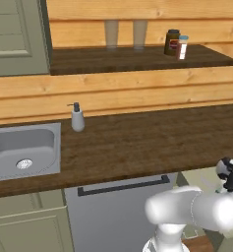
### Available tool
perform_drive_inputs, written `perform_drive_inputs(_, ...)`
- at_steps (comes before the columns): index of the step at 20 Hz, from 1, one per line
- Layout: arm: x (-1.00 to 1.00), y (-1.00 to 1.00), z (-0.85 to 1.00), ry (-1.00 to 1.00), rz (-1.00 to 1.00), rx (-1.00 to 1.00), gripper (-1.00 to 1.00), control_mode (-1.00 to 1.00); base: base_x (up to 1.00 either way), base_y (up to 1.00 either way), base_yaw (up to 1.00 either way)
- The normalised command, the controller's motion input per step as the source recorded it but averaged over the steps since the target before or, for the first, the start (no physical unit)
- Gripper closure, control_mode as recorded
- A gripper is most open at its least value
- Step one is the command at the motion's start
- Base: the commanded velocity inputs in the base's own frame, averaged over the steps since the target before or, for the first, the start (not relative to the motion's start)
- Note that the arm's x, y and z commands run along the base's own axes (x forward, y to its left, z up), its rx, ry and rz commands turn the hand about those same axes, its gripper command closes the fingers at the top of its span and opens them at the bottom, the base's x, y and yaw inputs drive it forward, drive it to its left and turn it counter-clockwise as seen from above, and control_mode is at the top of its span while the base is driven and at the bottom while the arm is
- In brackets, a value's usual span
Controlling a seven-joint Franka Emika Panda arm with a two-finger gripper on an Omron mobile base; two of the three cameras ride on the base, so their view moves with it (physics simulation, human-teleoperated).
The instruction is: Pick up the knife from the drawer and place it on the cutting board. Then place the meat from the plate to the cutting board.
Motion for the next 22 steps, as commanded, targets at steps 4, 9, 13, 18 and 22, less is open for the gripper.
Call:
perform_drive_inputs(4,0.28,-0.01,-0.25,-0.04,0.00,0.00,-1.00,-1.00,0.00,0.00,0.00)
perform_drive_inputs(9,0.28,-0.15,-0.13,-0.01,0.00,0.00,-1.00,-1.00,0.00,0.00,0.00)
perform_drive_inputs(13,0.01,-0.23,-0.03,0.00,0.00,0.00,-1.00,-1.00,0.00,0.00,0.00)
perform_drive_inputs(18,0.00,-0.14,-0.05,0.00,0.00,0.00,-1.00,-1.00,0.00,0.00,0.00)
perform_drive_inputs(22,0.00,-0.01,-0.27,0.00,0.00,0.00,-1.00,-1.00,0.00,0.00,0.00)
